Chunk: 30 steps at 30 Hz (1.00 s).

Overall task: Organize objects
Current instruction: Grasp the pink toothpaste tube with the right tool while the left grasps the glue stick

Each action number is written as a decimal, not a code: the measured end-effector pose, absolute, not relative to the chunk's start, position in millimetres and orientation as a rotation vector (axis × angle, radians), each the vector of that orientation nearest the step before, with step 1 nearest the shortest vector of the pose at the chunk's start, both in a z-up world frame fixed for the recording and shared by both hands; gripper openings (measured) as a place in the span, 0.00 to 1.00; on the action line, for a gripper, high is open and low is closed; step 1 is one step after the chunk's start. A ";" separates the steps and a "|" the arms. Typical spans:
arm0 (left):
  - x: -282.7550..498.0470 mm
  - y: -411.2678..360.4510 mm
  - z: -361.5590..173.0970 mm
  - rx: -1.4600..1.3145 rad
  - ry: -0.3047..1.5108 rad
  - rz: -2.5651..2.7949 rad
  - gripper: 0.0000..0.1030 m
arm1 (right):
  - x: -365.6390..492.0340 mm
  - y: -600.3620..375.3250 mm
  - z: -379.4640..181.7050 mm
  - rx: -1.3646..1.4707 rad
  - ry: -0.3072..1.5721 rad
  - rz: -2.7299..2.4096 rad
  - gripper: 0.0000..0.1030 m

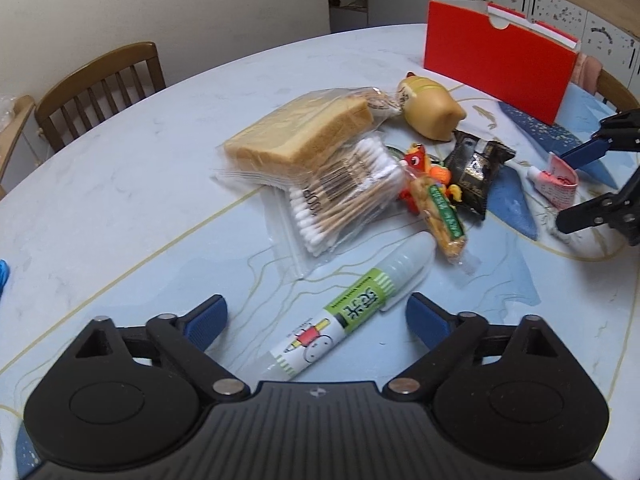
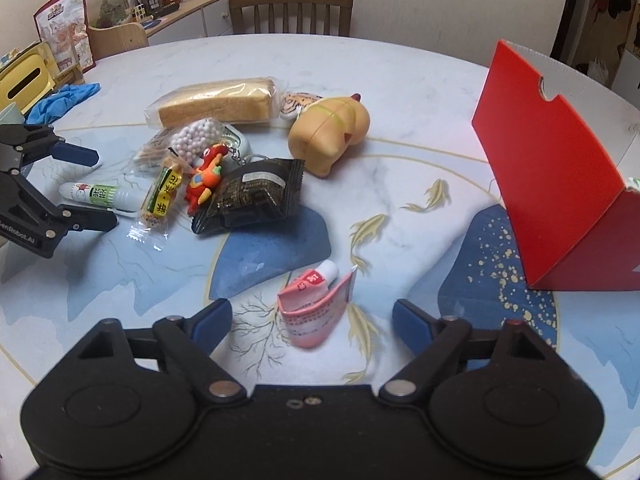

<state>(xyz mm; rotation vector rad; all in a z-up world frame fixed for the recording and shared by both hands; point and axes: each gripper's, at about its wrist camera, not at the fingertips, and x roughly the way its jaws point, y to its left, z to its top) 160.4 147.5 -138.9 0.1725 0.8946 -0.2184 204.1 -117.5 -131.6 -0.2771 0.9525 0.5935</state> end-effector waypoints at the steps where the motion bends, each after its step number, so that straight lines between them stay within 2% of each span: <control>1: 159.7 147.5 -138.3 0.162 0.897 -0.227 0.83 | 204.8 -117.4 -132.0 -0.274 0.955 0.593 0.82; 2: 159.1 147.4 -137.7 0.150 0.900 -0.232 0.80 | 205.3 -117.0 -132.5 -0.273 0.957 0.594 0.81; 4: 157.5 145.8 -136.1 0.134 0.904 -0.237 0.67 | 205.7 -116.3 -133.3 -0.273 0.957 0.593 0.78; 5: 156.1 144.2 -135.0 0.132 0.903 -0.235 0.64 | 206.2 -116.0 -133.8 -0.273 0.958 0.592 0.78; 7: 154.0 140.2 -133.1 0.134 0.906 -0.236 0.51 | 207.0 -115.4 -135.2 -0.270 0.959 0.590 0.76; 10: 150.2 134.6 -130.1 0.130 0.918 -0.241 0.37 | 207.4 -113.8 -135.8 -0.271 0.952 0.585 0.74; 13: 145.1 126.4 -128.1 0.130 0.934 -0.248 0.32 | 207.7 -112.6 -135.2 -0.273 0.941 0.573 0.67; 25: 137.9 92.0 -130.8 0.089 0.916 -0.141 0.31 | 206.8 -116.2 -132.1 -0.278 0.914 0.564 0.35; 30: 137.8 87.4 -131.2 0.063 0.905 -0.079 0.18 | 203.6 -120.5 -130.1 -0.278 0.902 0.575 0.30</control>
